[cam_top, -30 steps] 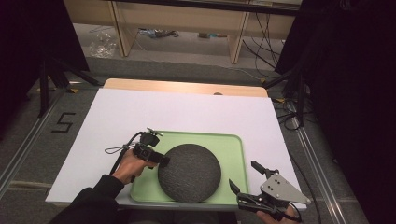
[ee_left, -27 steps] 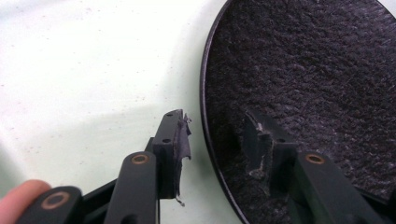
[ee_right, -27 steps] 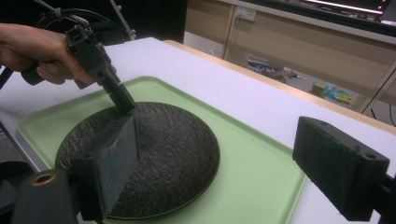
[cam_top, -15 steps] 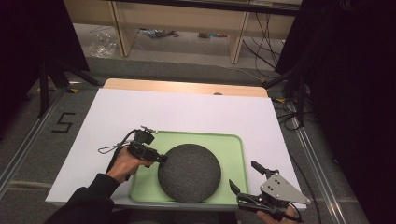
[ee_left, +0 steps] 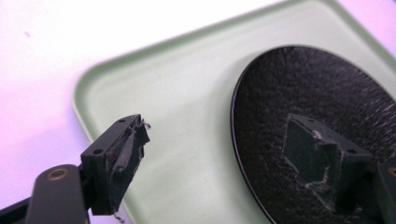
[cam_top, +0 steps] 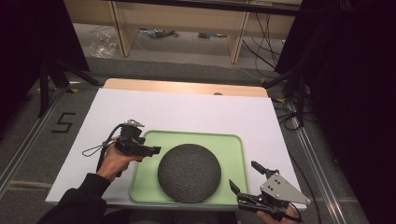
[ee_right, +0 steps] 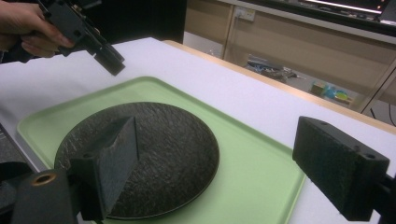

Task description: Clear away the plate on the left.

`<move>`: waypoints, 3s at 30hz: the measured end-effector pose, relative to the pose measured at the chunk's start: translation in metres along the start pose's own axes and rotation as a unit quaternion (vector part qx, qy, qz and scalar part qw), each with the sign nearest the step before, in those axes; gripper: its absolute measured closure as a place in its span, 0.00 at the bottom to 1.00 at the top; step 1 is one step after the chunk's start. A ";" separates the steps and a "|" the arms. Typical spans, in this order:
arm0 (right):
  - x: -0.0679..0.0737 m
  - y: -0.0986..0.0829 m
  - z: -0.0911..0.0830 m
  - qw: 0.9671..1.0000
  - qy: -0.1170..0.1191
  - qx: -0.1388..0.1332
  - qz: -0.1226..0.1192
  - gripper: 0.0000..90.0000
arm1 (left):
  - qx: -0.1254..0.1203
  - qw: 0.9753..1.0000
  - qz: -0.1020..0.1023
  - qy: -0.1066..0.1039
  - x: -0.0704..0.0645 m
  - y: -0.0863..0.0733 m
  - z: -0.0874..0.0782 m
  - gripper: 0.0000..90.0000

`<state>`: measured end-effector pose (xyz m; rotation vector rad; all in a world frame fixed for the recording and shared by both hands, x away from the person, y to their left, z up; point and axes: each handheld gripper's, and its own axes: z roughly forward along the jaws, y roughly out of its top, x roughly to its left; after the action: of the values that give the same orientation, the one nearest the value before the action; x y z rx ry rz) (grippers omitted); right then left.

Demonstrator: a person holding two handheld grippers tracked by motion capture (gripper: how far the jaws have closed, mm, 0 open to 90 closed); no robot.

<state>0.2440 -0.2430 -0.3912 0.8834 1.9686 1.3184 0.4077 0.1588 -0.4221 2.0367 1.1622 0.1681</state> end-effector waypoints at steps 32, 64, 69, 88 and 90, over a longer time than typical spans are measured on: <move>0.000 0.000 0.000 1.000 -0.001 0.000 0.000 0.17 | -0.103 0.994 0.020 0.005 -0.005 -0.025 -0.047 0.21; 0.001 0.000 0.000 1.000 -0.001 0.000 -0.003 0.17 | -0.128 0.986 0.097 0.037 -0.041 -0.074 -0.082 0.20; 0.001 0.000 0.000 1.000 0.006 -0.001 -0.001 0.17 | -0.138 0.986 0.086 0.024 -0.045 -0.081 -0.089 0.20; 0.000 0.000 0.001 1.000 -0.003 -0.007 -0.012 0.17 | -0.132 0.988 0.077 0.035 -0.050 -0.089 -0.090 0.20; 0.000 0.000 0.000 1.000 0.003 -0.004 -0.009 0.17 | -0.128 0.988 0.079 0.039 -0.050 -0.089 -0.090 0.20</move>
<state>0.2437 -0.2427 -0.3913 0.8564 1.9697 1.3182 0.2776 0.1955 -0.4075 1.9053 0.9696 0.4559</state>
